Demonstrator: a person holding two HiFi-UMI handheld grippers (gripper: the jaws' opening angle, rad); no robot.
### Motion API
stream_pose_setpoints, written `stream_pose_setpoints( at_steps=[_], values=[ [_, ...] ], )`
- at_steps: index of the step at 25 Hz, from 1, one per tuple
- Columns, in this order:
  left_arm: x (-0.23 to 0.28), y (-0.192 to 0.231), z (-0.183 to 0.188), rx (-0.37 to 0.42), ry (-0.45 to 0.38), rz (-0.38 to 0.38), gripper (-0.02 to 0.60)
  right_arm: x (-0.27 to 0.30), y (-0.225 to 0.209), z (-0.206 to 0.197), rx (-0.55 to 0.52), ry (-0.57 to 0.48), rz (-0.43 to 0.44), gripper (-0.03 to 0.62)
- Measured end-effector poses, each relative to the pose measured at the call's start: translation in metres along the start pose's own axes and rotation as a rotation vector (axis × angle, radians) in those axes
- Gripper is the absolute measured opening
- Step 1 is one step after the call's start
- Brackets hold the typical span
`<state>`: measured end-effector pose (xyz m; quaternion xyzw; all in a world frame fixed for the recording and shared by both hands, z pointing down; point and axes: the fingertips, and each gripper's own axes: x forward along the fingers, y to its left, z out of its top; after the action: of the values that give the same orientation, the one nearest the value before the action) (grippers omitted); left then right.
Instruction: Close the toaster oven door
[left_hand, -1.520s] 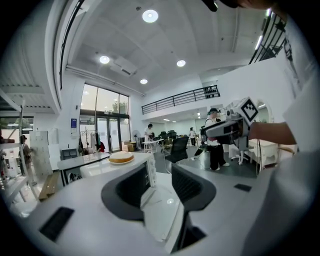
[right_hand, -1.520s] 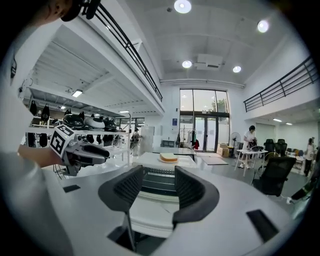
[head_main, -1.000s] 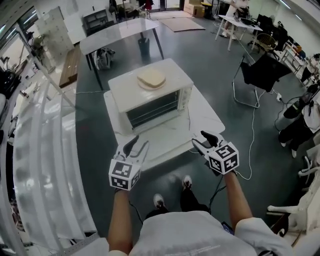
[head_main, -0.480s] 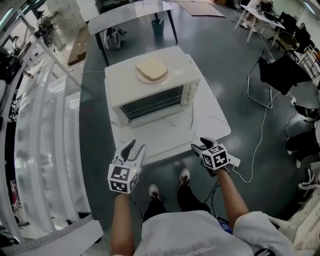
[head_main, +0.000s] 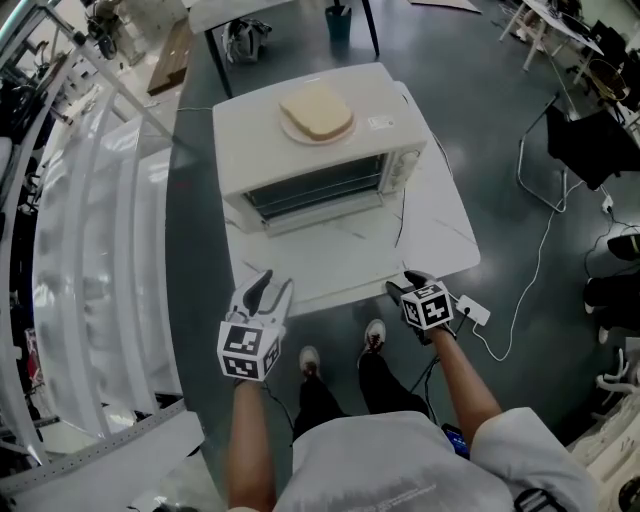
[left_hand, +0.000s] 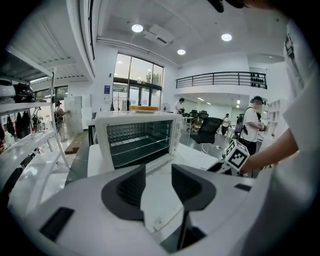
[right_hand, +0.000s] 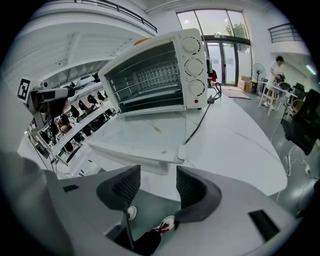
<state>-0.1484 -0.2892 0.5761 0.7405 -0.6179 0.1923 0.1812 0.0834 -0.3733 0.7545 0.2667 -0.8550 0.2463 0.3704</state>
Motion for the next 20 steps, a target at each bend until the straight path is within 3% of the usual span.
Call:
stream_pose_setpoints(
  at_steps=[8, 13, 20],
  values=[
    [0.000, 0.010, -0.008, -0.024, 0.018, 0.047, 0.167, 0.019, -0.009, 0.003, 0.006, -0.015, -0.025, 0.219],
    [-0.001, 0.018, -0.008, -0.034, 0.022, 0.072, 0.167, 0.022, -0.011, 0.006, 0.057, -0.040, -0.030, 0.190],
    [-0.007, 0.024, 0.002, -0.043, -0.006, 0.100, 0.167, 0.006, -0.008, 0.023, 0.048, -0.101, -0.025, 0.160]
  ],
)
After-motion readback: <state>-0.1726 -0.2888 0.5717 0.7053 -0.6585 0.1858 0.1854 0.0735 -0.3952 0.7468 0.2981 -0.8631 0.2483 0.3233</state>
